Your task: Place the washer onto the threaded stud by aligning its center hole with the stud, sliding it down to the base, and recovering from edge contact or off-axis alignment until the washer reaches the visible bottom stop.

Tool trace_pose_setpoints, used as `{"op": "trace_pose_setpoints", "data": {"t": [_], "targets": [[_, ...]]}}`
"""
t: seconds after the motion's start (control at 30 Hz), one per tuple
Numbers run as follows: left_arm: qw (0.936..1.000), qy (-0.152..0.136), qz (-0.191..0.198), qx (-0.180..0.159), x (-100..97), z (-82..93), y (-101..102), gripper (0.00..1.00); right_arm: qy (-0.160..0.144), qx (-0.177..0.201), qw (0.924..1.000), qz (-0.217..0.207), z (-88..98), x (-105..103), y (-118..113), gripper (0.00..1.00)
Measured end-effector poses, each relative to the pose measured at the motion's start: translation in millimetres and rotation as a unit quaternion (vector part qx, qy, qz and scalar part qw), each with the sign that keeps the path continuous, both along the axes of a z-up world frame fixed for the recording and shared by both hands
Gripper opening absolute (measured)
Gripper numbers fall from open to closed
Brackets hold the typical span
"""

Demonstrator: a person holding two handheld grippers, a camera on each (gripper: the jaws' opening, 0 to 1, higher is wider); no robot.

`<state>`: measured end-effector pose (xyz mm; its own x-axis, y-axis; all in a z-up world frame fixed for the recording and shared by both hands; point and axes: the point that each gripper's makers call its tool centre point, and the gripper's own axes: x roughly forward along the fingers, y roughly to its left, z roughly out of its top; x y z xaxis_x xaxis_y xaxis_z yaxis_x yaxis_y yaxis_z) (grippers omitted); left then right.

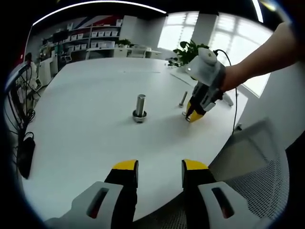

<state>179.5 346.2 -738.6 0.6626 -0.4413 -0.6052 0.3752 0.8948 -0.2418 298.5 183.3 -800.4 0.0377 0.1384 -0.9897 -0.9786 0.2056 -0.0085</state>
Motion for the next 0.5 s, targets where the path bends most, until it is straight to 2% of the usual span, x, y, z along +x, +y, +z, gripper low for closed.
{"op": "trace_pose_setpoints", "data": {"t": [0.5], "targets": [[1.0000, -0.001, -0.002, -0.002, 0.4, -0.2, -0.7, 0.34, 0.005, -0.014, 0.9999, 0.003, -0.4, -0.2, -0.1, 0.14]]}}
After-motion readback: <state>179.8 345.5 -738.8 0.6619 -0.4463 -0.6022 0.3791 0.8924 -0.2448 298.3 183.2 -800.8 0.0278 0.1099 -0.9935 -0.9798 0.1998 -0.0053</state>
